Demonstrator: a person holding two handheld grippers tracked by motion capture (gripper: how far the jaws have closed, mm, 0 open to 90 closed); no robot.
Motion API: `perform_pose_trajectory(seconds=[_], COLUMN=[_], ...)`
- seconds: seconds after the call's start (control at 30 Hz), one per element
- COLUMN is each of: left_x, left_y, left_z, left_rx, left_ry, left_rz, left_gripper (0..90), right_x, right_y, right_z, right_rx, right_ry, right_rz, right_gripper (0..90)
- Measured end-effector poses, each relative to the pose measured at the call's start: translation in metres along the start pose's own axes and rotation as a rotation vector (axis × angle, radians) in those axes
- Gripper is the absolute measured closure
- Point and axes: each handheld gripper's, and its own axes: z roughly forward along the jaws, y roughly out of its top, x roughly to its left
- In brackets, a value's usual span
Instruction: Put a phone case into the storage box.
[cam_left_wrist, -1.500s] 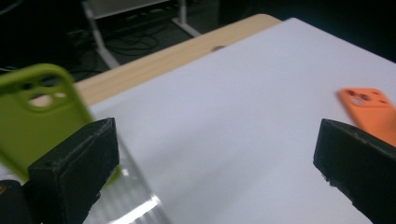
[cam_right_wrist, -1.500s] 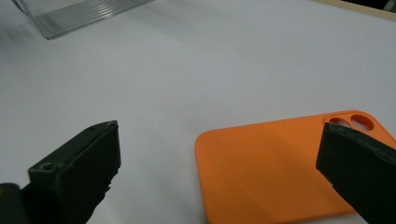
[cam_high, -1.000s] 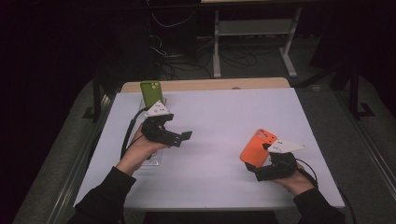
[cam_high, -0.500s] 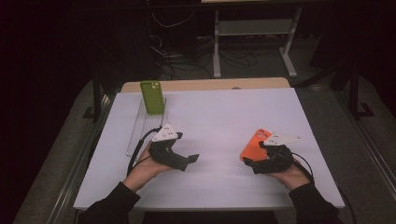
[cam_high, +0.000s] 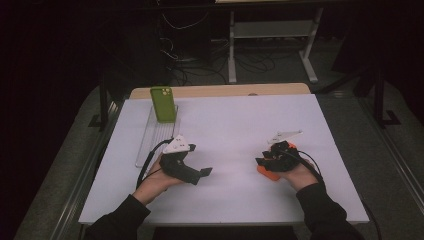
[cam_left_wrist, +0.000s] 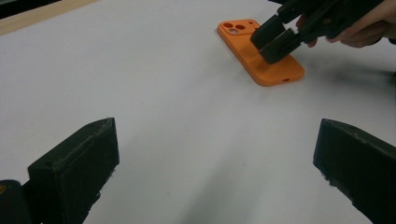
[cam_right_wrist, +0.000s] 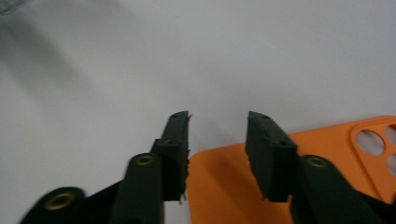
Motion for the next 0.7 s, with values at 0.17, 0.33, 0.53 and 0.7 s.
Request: perform_pose_trajectory(seconds=[0.17,0.33,0.53,0.7], left_x=[0.000,0.000,-0.001,-0.001], left_y=[0.000,0.000,0.000,0.000], left_z=[0.001,0.001,0.001,0.001], left_rx=[-0.002,0.006,0.008,0.010], left_ry=[0.004,0.001,-0.001,0.000], left_rz=[0.003,0.003,0.007,0.011], left_gripper=[0.0,0.0,0.0,0.0], right_x=[0.002,0.005,0.008,0.009], right_y=[0.007,0.012,0.012,0.009], right_z=[0.014,0.023,0.028,0.029], right_rx=[0.048,0.073,0.114,0.143], right_ry=[0.015,0.010,0.004,-0.007], right_rz=[-0.003,-0.009,-0.026,-0.052], right_gripper=[80.2,88.4,88.6,88.6])
